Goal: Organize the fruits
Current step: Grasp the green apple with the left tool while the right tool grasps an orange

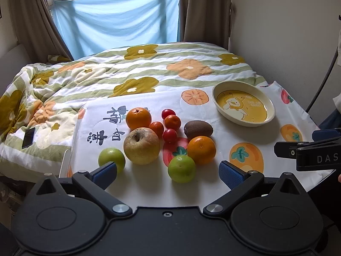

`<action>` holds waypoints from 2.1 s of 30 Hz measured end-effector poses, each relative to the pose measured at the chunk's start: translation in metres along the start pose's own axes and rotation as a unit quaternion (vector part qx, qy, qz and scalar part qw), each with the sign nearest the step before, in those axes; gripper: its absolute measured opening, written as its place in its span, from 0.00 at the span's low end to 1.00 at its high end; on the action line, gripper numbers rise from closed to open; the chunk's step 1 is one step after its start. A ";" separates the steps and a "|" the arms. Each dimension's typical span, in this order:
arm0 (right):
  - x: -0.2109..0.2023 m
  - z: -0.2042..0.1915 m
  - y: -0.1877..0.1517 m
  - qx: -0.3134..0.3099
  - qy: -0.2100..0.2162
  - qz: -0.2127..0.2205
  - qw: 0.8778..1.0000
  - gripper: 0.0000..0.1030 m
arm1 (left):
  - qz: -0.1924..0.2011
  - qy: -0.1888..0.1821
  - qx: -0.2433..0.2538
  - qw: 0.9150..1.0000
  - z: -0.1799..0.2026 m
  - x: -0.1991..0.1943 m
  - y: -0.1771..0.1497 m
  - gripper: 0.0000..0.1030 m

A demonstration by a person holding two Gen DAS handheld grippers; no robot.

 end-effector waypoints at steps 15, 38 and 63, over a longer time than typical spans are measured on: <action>0.097 -0.004 0.002 -0.115 0.114 -0.022 0.987 1.00 | -0.056 0.099 -0.037 0.993 0.017 0.068 -0.039 0.96; 0.156 -0.033 0.012 -0.160 0.222 -0.024 0.961 1.00 | -0.049 0.139 0.004 0.989 0.027 0.135 -0.051 0.66; 0.158 -0.069 0.009 -0.178 0.263 -0.031 0.948 0.70 | -0.063 0.158 0.006 0.985 0.010 0.121 -0.064 0.56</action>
Point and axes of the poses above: each gripper's, at about its wrist camera, not at the fingertips, and x roughly the way its jaws point, z to its right, y to its top, the point moved 5 cm from there along x, roughly the way its jaws point, and after that the axes turned 3 degrees about -y, right-handed, at the moved point
